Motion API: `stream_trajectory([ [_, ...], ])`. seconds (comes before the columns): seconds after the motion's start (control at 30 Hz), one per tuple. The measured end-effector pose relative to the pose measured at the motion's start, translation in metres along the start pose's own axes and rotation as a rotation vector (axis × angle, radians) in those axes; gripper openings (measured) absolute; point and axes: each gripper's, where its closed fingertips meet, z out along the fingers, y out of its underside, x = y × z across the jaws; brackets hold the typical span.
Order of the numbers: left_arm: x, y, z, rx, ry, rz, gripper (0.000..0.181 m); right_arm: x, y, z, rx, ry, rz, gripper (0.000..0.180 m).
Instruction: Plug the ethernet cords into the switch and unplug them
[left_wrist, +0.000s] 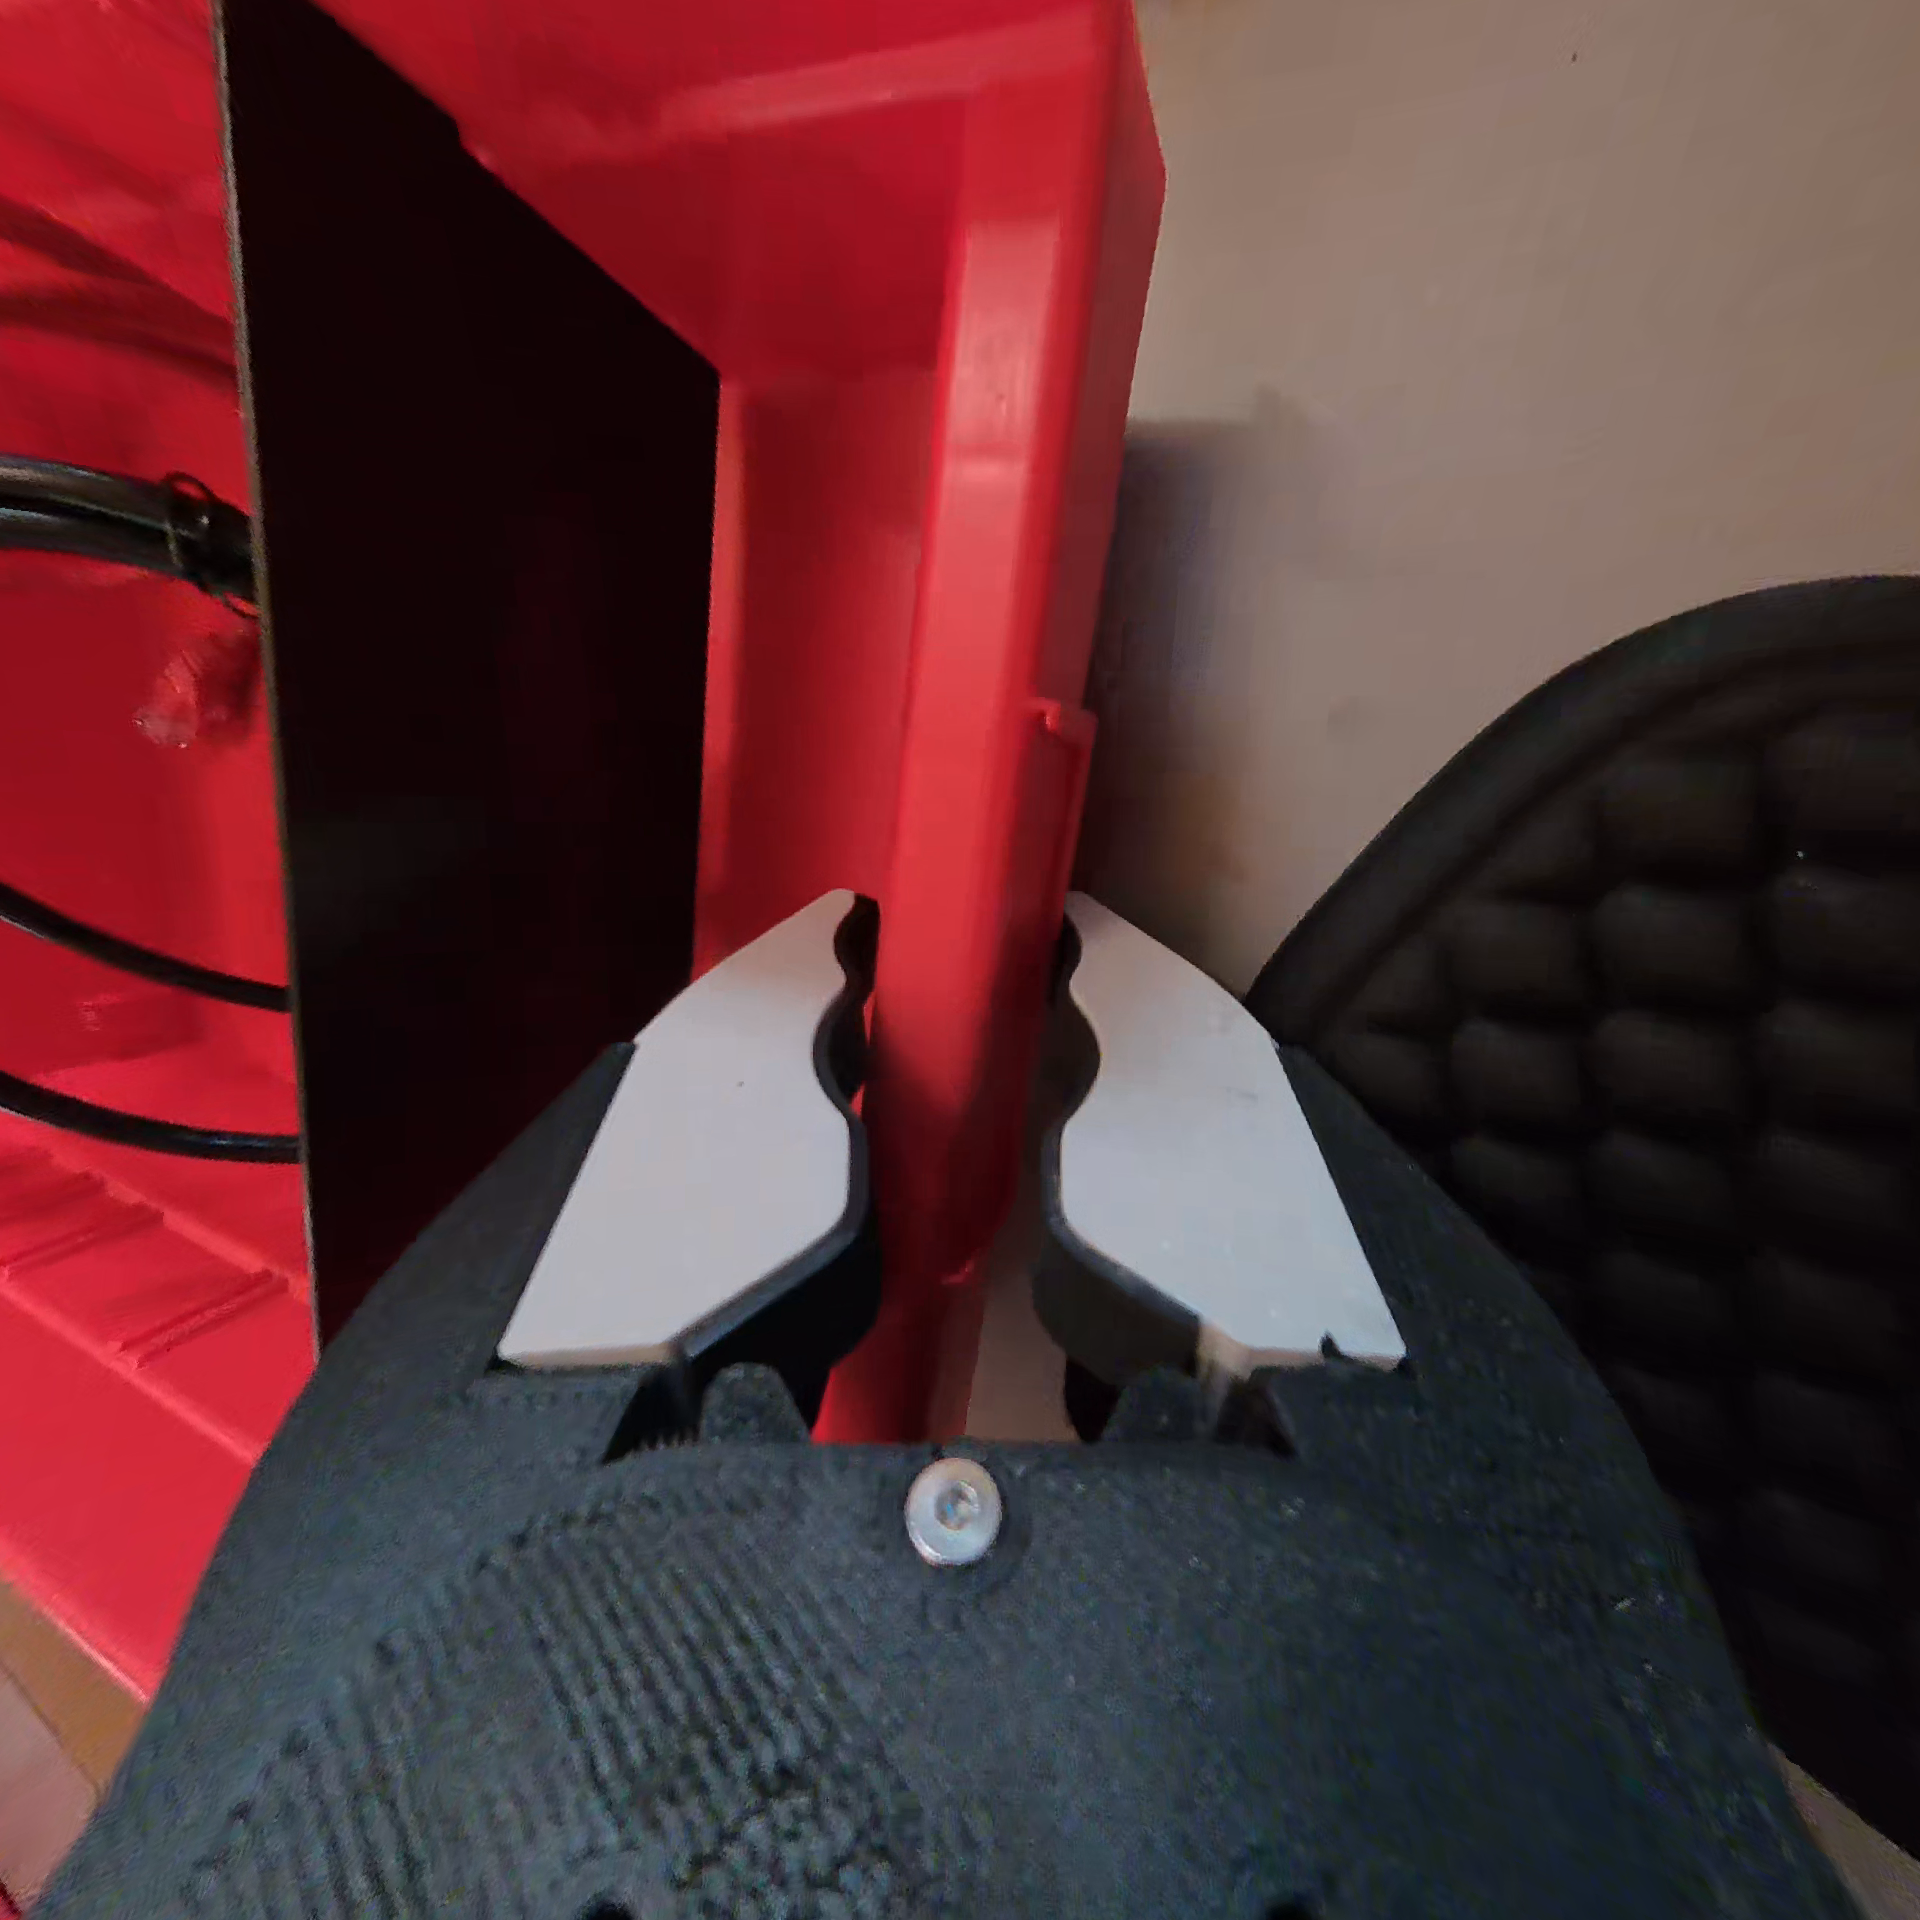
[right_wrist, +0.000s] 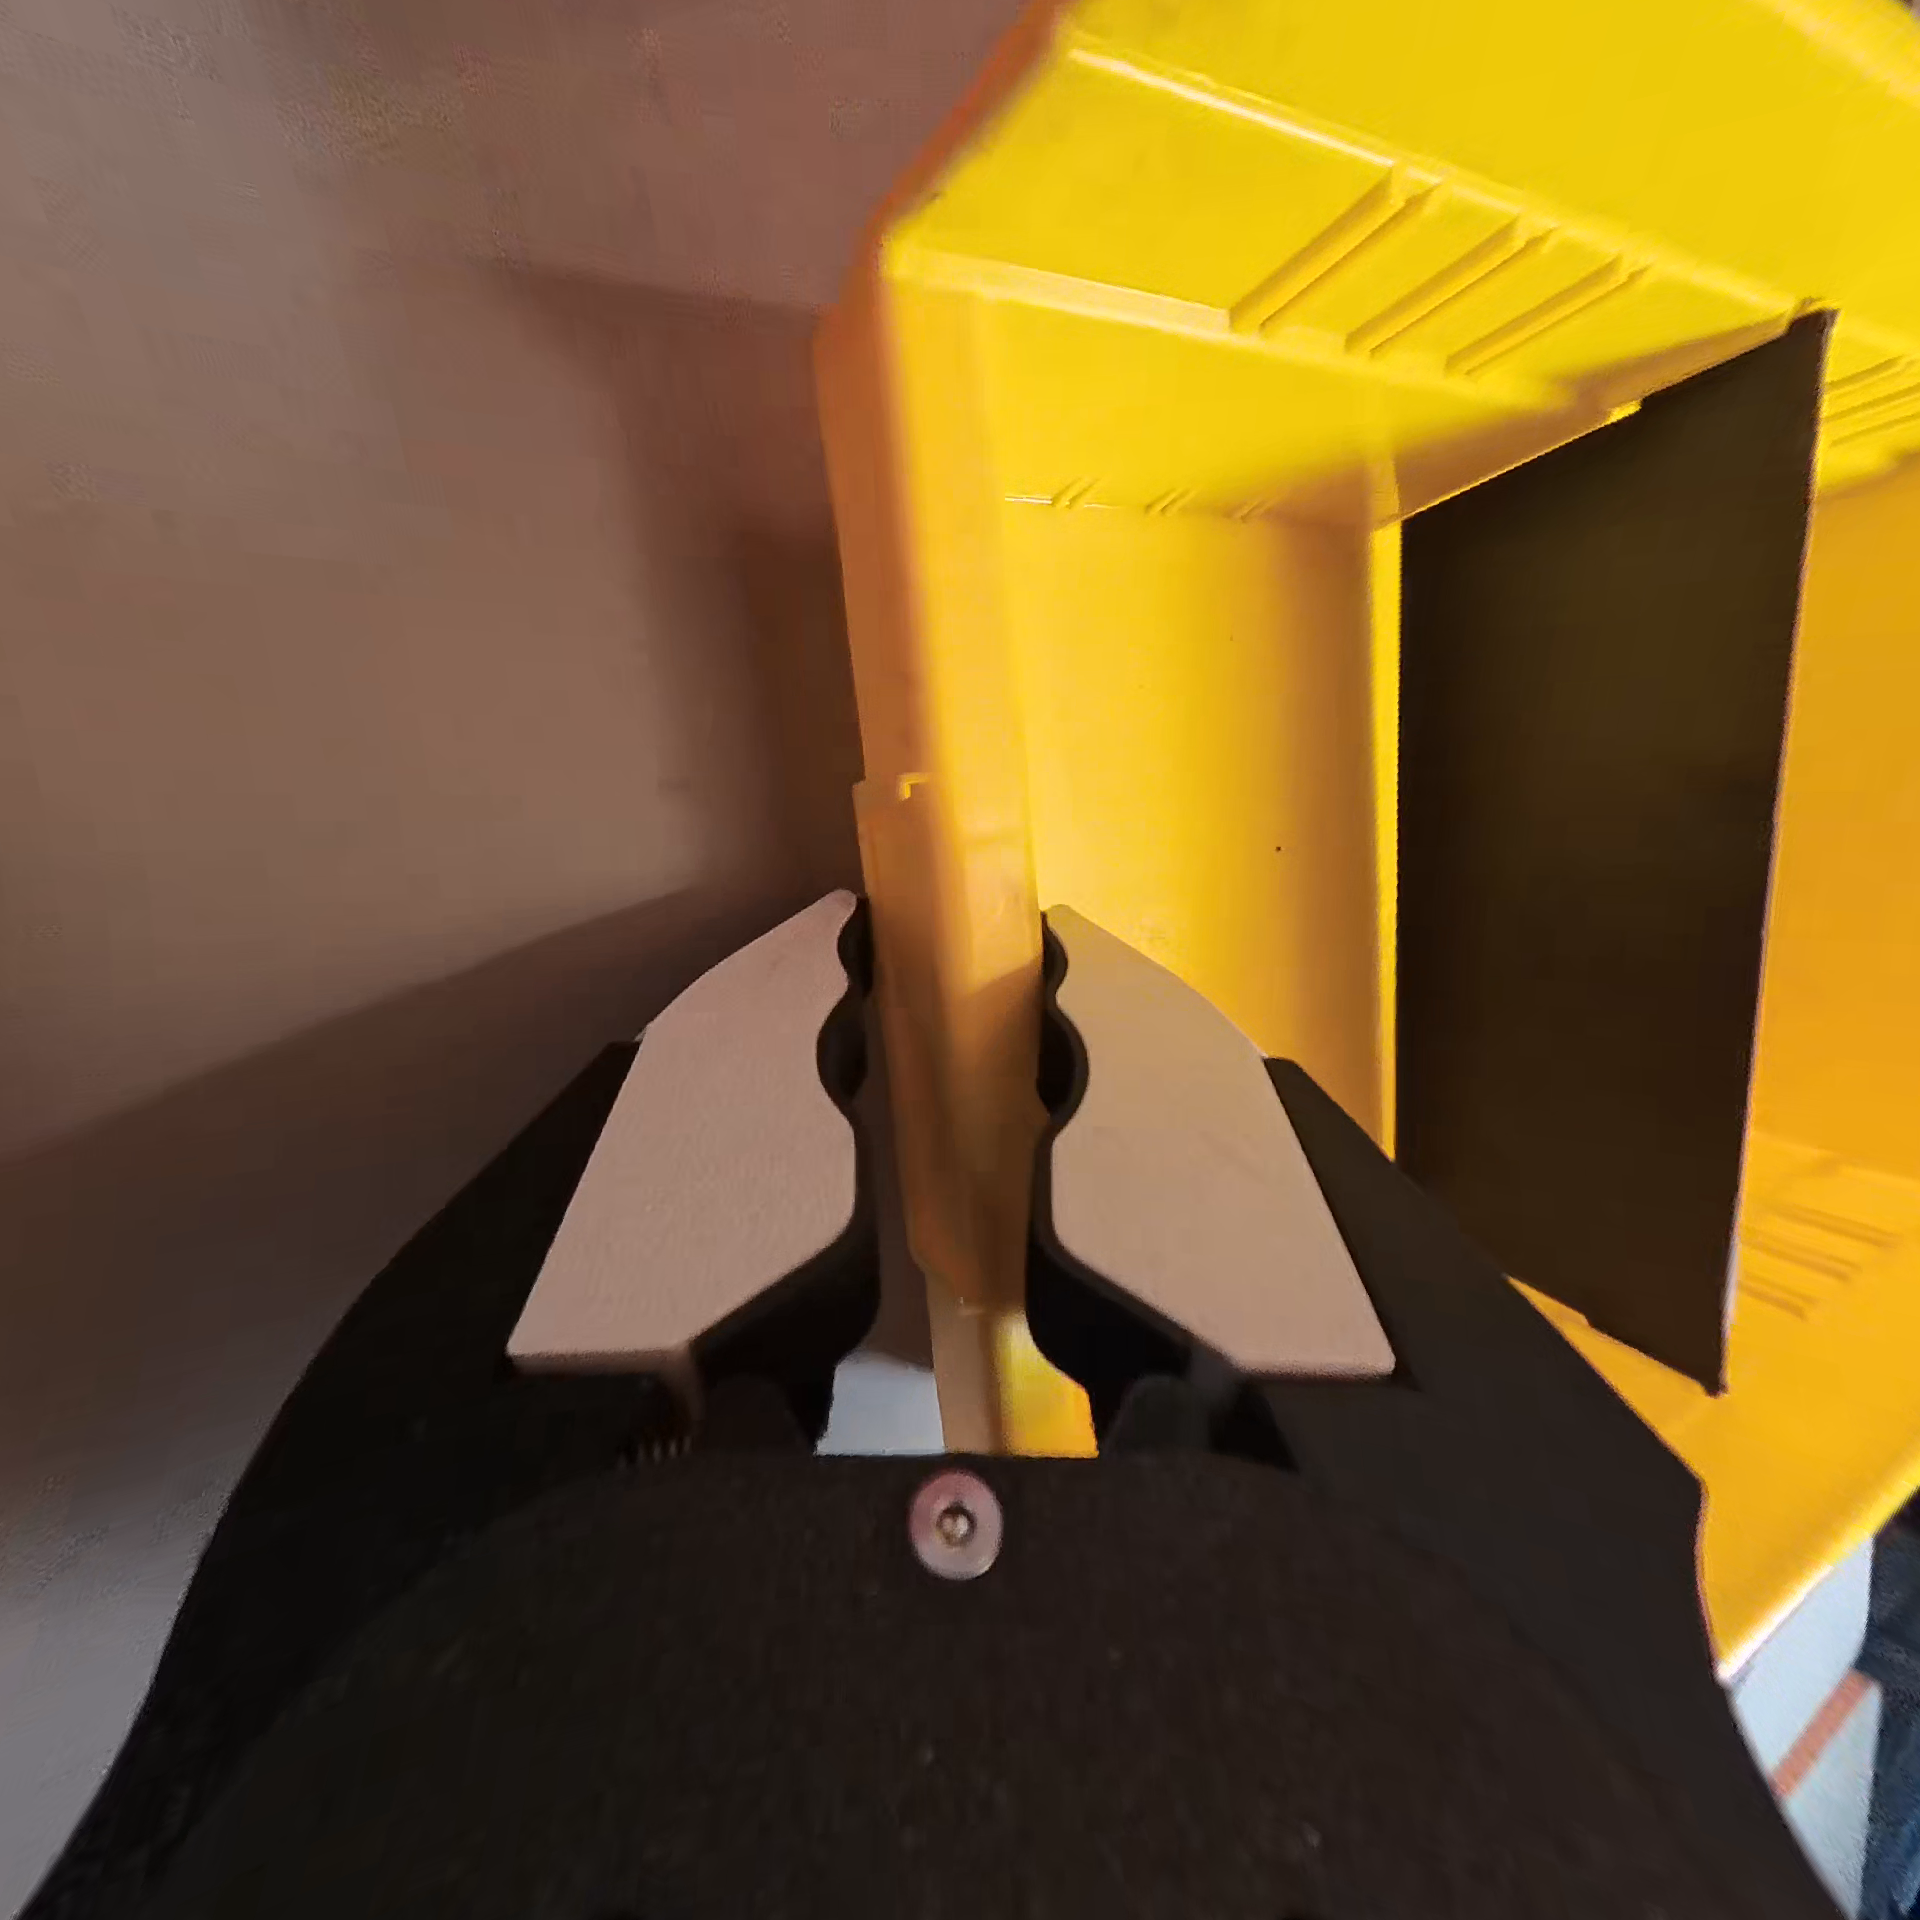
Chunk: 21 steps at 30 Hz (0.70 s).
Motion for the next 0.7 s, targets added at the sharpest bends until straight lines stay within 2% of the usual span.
stream_trajectory([
  [0.03, 0.0, -0.001, 0.0, 0.003, -0.001, -0.003, 0.032, 0.001, 0.013, -0.005, -0.006, 0.012, 0.013, 0.028],
  [0.27, -0.005, -0.011, 0.006, -0.005, -0.026, -0.003, 0.032, 0.017, 0.102, -0.04, -0.045, 0.072, 0.067, 0.029],
  [0.4, -0.015, -0.021, 0.014, 0.0, -0.03, -0.008, 0.032, 0.036, 0.14, -0.048, -0.076, 0.085, 0.088, 0.029],
  [0.7, -0.053, -0.044, 0.04, 0.014, -0.057, -0.033, 0.032, 0.083, 0.17, -0.037, -0.043, 0.075, 0.052, 0.028],
])
